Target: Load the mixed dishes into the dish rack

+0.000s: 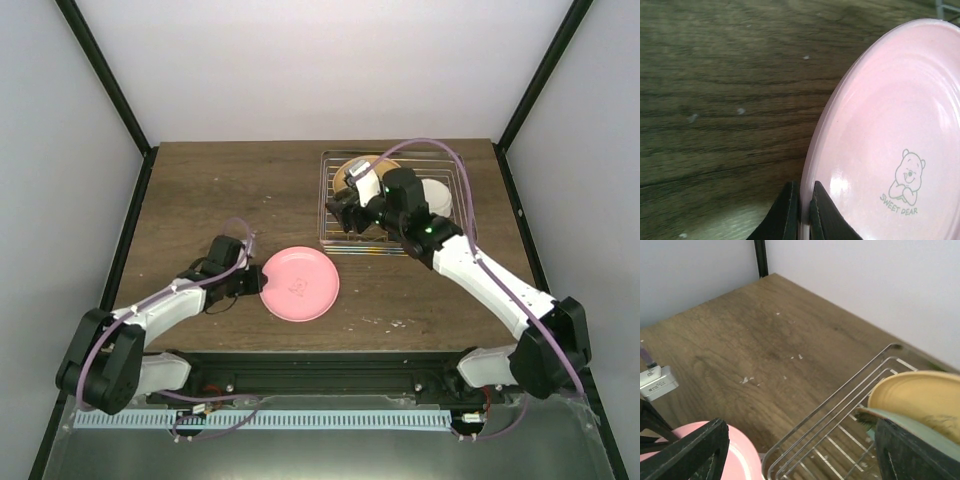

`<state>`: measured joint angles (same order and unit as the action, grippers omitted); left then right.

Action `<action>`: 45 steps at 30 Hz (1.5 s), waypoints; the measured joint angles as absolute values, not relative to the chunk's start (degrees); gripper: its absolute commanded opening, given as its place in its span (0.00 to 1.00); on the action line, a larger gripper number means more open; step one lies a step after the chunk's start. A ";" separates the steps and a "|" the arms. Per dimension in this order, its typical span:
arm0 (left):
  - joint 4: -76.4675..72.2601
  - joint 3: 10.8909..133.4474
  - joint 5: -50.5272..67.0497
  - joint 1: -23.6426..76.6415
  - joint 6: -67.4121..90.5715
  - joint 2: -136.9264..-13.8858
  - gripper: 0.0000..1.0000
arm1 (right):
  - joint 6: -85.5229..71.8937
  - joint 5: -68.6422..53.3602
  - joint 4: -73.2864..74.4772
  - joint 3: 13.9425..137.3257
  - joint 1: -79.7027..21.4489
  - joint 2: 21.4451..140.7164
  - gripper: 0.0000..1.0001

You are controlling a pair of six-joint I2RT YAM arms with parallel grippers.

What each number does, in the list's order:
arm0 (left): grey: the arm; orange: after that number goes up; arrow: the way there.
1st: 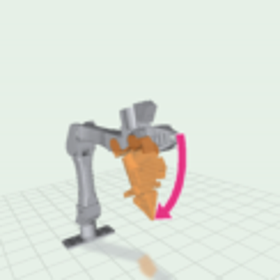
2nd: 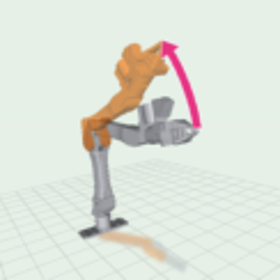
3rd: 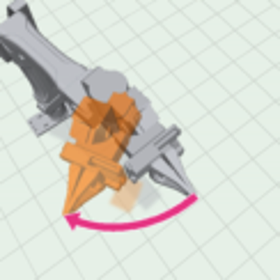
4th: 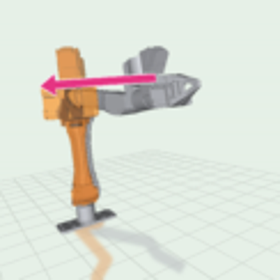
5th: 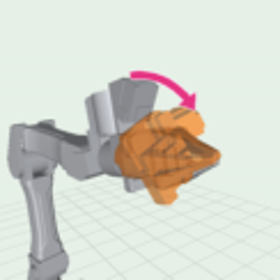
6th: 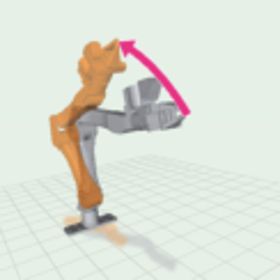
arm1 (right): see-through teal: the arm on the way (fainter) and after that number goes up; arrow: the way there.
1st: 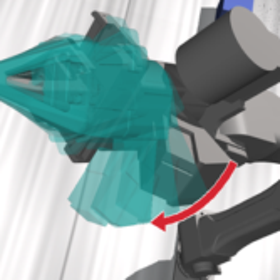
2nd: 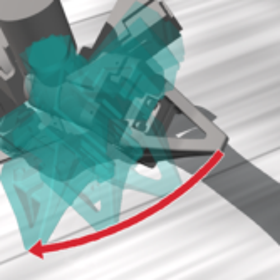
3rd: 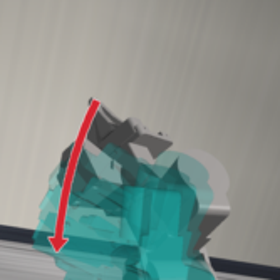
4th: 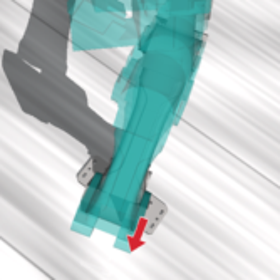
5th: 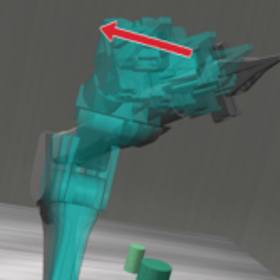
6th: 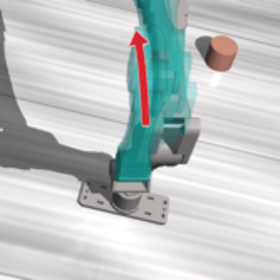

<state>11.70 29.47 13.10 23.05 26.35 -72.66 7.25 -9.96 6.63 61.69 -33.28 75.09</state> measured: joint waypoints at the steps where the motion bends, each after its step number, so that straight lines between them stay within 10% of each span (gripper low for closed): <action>1: 11.38 29.43 14.24 22.96 26.61 -72.23 0.00 | 6.13 -10.72 8.14 62.59 -32.99 75.88 0.81; 38: 16.01 38.92 15.59 22.37 22.83 -62.78 0.00 | -4.21 -33.67 25.23 64.75 -27.07 84.62 0.80; 45: 15.97 39.81 15.03 22.37 22.48 -63.29 0.00 | -3.77 -34.85 25.02 64.75 -29.10 89.17 0.51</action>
